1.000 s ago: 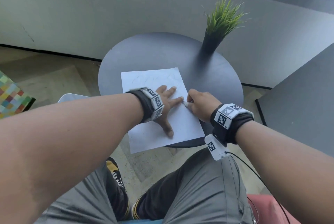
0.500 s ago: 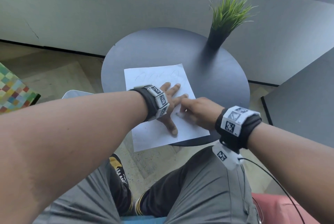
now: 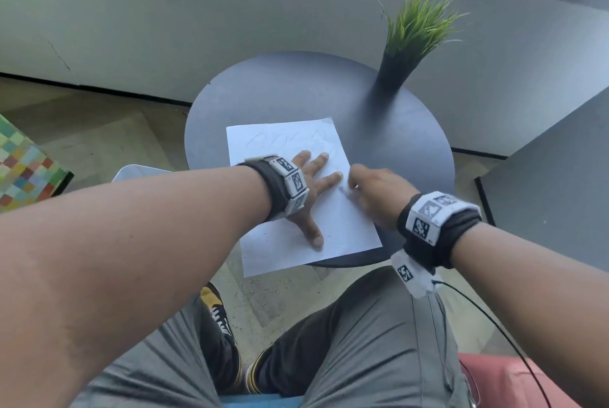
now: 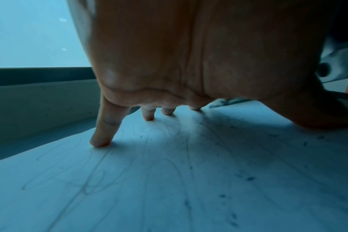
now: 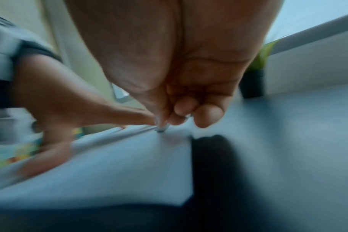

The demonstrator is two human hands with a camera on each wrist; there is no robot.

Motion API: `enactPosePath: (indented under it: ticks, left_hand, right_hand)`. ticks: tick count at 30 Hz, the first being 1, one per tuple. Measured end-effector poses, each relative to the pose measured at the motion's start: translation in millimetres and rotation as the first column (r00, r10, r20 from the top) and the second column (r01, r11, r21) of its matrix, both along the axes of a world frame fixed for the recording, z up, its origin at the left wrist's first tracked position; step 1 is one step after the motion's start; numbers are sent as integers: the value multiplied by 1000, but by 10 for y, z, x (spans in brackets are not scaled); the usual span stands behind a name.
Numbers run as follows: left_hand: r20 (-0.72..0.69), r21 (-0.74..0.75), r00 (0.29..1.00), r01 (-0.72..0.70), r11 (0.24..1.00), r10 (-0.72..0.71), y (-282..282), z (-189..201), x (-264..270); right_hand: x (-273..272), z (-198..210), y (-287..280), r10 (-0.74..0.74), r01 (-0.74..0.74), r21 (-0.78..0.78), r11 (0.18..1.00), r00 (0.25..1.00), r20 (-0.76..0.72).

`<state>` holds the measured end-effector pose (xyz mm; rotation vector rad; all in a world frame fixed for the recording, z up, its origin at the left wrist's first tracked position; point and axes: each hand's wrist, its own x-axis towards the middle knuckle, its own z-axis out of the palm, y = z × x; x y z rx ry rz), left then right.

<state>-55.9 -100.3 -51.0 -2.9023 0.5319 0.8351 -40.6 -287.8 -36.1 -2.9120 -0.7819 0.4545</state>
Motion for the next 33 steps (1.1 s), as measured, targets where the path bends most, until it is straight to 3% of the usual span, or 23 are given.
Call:
enactPosePath:
  ticks: [2, 4, 9, 14, 17, 20, 24, 30, 33]
  left_hand:
    - [-7, 9, 1000, -3, 1000, 3, -1, 5, -8]
    - [-10, 14, 1000, -2, 1000, 2, -5, 4, -3]
    - [13, -17, 1000, -27, 1000, 27, -1, 39, -57]
    - [71, -104, 996, -47, 993, 54, 307, 30, -135]
    - [42, -70, 995, -91, 993, 94, 476, 24, -171]
    - [18, -26, 995, -97, 995, 97, 436, 55, -191]
    - [-4, 8, 993, -121, 993, 121, 375, 71, -192]
    - [-23, -1, 993, -114, 994, 114, 356, 111, -201]
    - [-18, 0, 992, -123, 992, 123, 371, 82, -201]
  right_hand:
    - [-260, -38, 114, 208, -207, 16, 978, 975, -79]
    - [-353, -23, 134, 302, -302, 23, 953, 944, -129]
    - [-25, 21, -93, -51, 61, 108, 992, 995, -90]
    - [48, -27, -231, -147, 163, 110, 981, 979, -138]
    - [46, -39, -173, -209, 221, 76, 972, 968, -140]
    - [-107, -54, 55, -186, 196, 84, 977, 975, -119]
    - [-416, -67, 361, 66, -46, 95, 994, 975, -213]
    - [-49, -3, 284, -210, 217, 92, 972, 974, -82]
    - [-266, -24, 493, 30, -23, 52, 998, 991, -134]
